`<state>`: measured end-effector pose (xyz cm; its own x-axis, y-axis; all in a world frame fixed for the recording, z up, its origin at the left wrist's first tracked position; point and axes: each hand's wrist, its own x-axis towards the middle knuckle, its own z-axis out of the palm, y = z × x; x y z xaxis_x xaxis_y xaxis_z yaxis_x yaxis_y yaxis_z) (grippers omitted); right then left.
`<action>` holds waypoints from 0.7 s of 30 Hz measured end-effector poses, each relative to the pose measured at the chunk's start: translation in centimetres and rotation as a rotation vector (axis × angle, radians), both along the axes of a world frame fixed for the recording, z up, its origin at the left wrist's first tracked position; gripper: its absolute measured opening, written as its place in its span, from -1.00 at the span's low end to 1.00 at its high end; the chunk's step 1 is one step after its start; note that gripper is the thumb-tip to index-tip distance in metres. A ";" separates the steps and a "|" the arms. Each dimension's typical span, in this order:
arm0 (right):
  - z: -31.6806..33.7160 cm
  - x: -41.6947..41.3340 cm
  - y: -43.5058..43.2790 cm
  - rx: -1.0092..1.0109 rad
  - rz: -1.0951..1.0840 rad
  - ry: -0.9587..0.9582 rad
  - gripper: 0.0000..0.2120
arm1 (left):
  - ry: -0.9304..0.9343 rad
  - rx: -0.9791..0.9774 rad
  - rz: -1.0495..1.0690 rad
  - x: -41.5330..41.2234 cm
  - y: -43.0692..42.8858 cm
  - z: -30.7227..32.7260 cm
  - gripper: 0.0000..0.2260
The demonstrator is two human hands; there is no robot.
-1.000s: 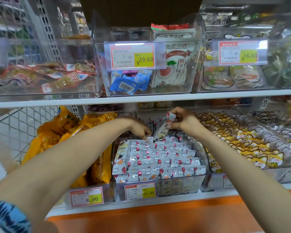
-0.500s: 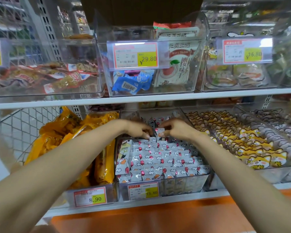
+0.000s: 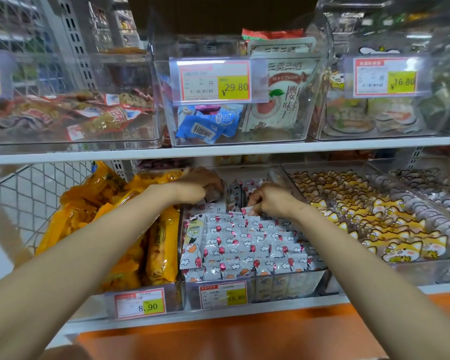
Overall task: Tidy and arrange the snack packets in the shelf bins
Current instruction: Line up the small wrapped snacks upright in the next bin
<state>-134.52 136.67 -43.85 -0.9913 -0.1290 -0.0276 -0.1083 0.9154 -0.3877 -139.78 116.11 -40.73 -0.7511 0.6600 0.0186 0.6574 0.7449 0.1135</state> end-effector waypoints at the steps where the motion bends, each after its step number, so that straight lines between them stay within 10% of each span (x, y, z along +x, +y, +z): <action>1: 0.0 0.0 0.0 0.020 0.010 -0.006 -0.80 | 0.013 0.020 -0.001 0.1 -0.3 0.0 -0.67; 10: 0.0 -0.5 0.1 0.155 0.079 -0.033 -0.81 | 0.012 0.134 0.029 3.4 -2.3 -0.1 -0.77; 15: 1.4 -1.0 0.6 -0.196 -0.032 0.061 -0.77 | 0.047 0.160 0.073 5.6 -2.9 0.1 -0.74; 21: 0.8 -3.8 -1.8 0.141 0.078 0.033 -0.78 | 0.101 0.184 0.105 5.5 -3.3 -0.8 -0.76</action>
<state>-138.34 134.88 -43.08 -0.9791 -0.2026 -0.0183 -0.1916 0.9487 -0.2513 -134.31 112.79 -41.57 -0.8034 0.5573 0.2096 0.5927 0.7825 0.1910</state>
